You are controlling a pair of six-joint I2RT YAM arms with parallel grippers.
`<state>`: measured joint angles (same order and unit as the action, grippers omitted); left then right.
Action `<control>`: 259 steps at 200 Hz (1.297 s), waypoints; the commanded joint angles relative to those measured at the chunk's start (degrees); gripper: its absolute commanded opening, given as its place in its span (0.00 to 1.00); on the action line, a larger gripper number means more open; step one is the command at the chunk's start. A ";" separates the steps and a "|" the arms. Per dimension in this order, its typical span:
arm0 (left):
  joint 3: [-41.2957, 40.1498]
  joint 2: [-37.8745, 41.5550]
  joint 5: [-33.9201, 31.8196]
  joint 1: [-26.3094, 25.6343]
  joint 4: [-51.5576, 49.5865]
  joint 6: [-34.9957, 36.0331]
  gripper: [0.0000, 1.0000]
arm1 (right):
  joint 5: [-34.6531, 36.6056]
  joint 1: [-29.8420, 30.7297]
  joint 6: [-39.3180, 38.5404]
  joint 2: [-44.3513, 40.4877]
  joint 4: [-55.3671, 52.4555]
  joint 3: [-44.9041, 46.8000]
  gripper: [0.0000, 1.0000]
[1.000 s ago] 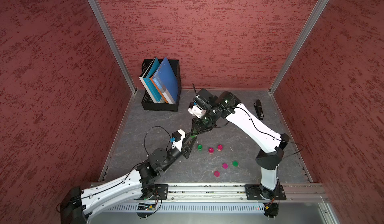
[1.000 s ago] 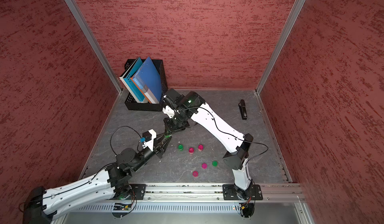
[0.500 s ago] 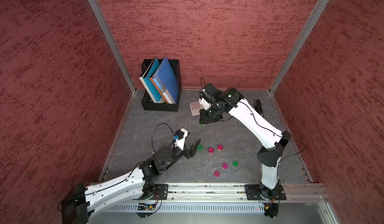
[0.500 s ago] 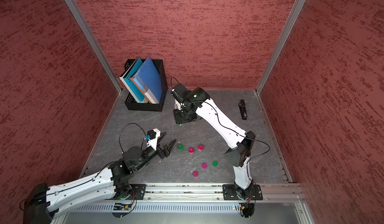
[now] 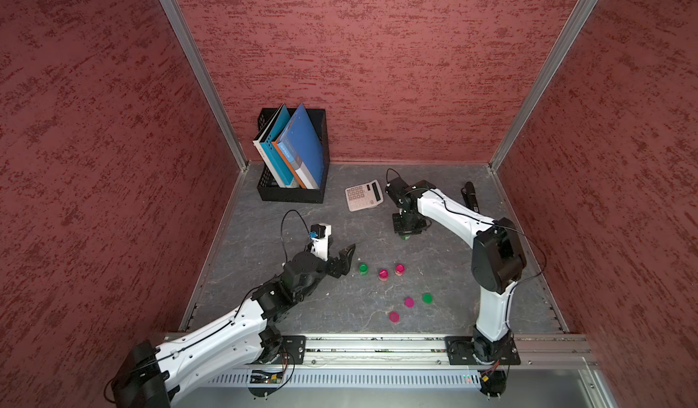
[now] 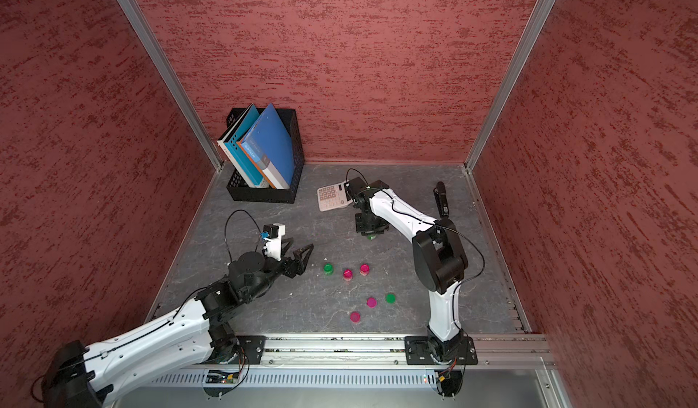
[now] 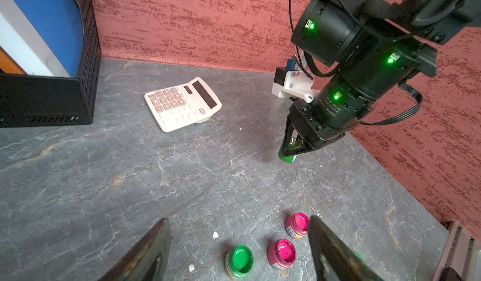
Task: Close the paint jar lid
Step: Place the paint jar at the center of the board.
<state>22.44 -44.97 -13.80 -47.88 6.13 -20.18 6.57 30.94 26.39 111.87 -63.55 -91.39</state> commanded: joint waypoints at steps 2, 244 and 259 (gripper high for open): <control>2.42 -0.87 0.98 0.33 -2.00 -1.60 0.83 | 0.99 -1.08 0.73 1.70 8.73 0.93 0.23; 0.59 5.90 -6.81 5.80 -10.20 -6.58 0.89 | -6.57 11.93 -4.60 -8.97 -5.84 -1.85 0.62; 0.56 6.68 -6.50 7.11 -11.75 -7.50 0.92 | -9.20 15.26 -4.70 -7.78 -6.57 -2.84 0.65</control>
<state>23.24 -39.59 -19.29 -42.68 -1.52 -25.04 2.85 41.30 23.22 101.91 -63.94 -93.17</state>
